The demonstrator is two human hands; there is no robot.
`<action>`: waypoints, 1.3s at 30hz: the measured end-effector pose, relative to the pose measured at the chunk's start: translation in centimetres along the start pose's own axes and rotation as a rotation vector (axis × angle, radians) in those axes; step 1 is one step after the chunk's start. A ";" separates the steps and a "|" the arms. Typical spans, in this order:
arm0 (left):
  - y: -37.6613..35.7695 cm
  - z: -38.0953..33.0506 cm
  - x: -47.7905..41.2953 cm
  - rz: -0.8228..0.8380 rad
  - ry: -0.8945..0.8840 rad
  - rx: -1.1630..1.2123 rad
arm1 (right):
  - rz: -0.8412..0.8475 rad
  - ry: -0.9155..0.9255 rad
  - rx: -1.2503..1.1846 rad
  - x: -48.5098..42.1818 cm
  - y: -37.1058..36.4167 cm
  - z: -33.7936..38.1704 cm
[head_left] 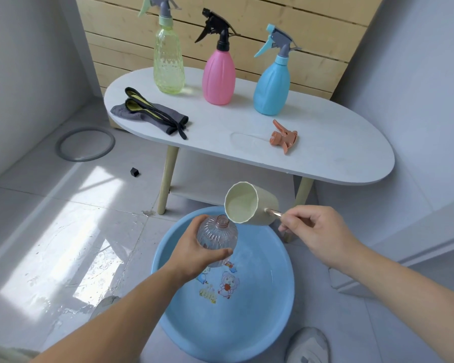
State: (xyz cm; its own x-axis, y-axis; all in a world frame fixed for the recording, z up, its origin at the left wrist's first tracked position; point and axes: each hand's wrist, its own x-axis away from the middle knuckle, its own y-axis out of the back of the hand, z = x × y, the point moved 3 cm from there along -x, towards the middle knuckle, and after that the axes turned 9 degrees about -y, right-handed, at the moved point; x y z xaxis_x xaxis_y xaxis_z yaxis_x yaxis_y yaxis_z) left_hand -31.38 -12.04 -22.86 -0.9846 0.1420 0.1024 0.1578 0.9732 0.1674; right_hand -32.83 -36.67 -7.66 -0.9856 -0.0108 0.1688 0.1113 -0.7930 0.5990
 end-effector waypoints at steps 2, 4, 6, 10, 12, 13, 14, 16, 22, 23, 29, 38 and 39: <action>0.1 -0.1 0.0 -0.004 -0.008 -0.003 | -0.021 0.031 0.035 0.0 0.0 0.0; 0.1 -0.1 0.0 -0.006 -0.015 -0.006 | -0.037 0.048 0.061 -0.1 -0.1 0.0; 0.2 0.0 0.0 -0.007 -0.016 -0.012 | -0.040 0.059 0.074 -0.2 -0.2 -0.1; 0.2 0.1 0.0 0.001 -0.019 -0.021 | -0.053 0.094 0.074 -0.2 -0.2 -0.3; 0.1 0.1 0.0 0.005 -0.020 -0.026 | -0.056 0.122 0.084 -0.1 -0.1 -0.3; 0.1 0.0 0.0 0.006 -0.023 -0.025 | -0.059 0.130 0.094 -0.1 -0.1 -0.3; 0.0 0.0 0.0 0.008 -0.024 -0.021 | -0.060 0.134 0.105 -0.1 -0.1 -0.3; -0.1 -0.1 0.0 0.012 -0.025 -0.014 | -0.060 0.144 0.129 0.0 -0.2 -0.2; -0.2 -0.1 -0.1 0.008 -0.029 -0.006 | -0.059 0.155 0.173 0.2 -0.4 0.3; -0.2 0.0 -0.1 0.006 -0.028 -0.010 | -0.061 0.158 0.176 0.2 -0.4 0.4; -0.1 0.1 -0.1 -0.004 -0.023 -0.014 | -0.072 0.127 0.145 0.1 -0.6 0.5; 0.0 0.3 -0.3 -0.029 -0.029 -0.018 | -0.024 -0.249 -0.346 -2.2 -1.4 -3.7; 0.0 0.3 -0.3 -0.033 -0.031 -0.016 | -0.012 -0.295 -0.391 -2.5 -1.7 -4.5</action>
State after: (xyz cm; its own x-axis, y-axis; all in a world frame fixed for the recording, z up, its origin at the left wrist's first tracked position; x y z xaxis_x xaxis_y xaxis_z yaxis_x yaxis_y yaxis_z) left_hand -31.13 -11.99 -23.21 -0.9911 0.1156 0.0663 0.1261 0.9744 0.1861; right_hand -31.14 -38.05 -12.63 -0.9020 0.1283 0.4122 -0.0121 -0.9620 0.2728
